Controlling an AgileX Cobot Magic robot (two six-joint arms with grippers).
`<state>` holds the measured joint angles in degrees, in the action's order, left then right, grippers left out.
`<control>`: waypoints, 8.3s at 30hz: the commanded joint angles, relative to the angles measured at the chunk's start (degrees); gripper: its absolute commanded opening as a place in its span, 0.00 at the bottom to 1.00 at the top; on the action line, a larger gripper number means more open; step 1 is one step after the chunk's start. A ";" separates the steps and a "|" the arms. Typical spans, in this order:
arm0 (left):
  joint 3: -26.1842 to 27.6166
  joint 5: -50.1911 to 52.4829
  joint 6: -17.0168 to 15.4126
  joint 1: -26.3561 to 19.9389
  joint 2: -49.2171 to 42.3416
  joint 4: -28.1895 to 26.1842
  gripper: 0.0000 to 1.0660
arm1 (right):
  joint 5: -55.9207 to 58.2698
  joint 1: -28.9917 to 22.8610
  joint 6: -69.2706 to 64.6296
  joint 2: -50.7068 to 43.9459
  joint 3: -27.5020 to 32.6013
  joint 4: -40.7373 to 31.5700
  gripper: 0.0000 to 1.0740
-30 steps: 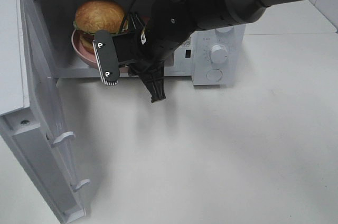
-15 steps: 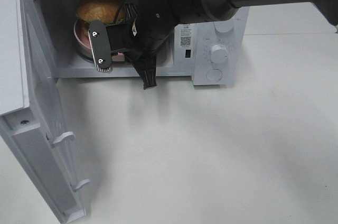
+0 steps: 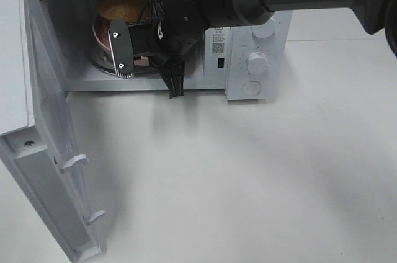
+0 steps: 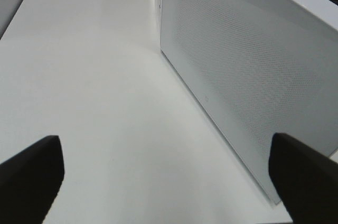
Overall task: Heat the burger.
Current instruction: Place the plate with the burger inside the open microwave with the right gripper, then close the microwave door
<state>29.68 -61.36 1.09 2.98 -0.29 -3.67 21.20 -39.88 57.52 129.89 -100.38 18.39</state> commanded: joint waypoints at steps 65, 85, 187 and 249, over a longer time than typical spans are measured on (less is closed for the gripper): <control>-0.06 -0.17 0.11 0.29 -1.09 -0.11 0.92 | -2.46 -0.63 -6.13 -2.41 1.15 -0.97 0.50; -0.06 -0.17 0.11 0.29 -1.09 -0.11 0.92 | -11.75 -0.63 -6.13 -14.15 19.25 -0.46 0.60; -0.06 -0.17 0.11 0.29 -1.09 -0.11 0.92 | 32.54 30.42 -66.35 -106.51 70.99 -6.07 0.71; -0.06 -0.17 0.11 0.29 -0.34 -0.17 0.92 | 34.03 33.06 -66.18 -131.55 71.91 -6.99 0.69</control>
<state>29.68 -61.36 1.09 2.98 -0.29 -3.67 55.58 -7.05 -8.94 -0.29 -28.42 11.29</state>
